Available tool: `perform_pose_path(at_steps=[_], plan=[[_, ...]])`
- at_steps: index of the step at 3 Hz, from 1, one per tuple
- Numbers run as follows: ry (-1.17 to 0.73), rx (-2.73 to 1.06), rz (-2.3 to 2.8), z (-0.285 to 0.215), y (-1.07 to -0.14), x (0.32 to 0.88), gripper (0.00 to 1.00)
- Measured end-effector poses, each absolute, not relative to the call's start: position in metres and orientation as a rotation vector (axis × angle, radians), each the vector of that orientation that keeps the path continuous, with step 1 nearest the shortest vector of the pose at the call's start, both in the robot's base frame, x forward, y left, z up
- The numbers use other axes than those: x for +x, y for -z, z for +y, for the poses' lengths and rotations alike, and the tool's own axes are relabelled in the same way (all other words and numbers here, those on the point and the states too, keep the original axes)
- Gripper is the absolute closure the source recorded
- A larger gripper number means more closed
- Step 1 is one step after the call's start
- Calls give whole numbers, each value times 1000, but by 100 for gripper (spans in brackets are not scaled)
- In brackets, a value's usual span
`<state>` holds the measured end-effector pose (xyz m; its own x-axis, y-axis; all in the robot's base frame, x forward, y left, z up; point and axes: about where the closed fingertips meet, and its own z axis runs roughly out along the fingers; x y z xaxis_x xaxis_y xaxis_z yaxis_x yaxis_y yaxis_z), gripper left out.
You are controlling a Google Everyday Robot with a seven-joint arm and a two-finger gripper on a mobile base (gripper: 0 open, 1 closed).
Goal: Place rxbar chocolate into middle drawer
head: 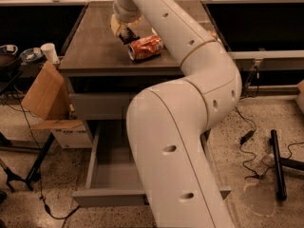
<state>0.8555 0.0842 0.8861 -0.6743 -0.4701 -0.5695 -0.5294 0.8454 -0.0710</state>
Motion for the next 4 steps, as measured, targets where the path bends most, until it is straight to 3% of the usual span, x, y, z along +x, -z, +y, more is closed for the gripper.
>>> perform_pose_path(at_steps=[2, 4], plan=[[-119, -760, 2334, 84, -934, 857, 100], [-96, -752, 2392, 49, -931, 848, 100]])
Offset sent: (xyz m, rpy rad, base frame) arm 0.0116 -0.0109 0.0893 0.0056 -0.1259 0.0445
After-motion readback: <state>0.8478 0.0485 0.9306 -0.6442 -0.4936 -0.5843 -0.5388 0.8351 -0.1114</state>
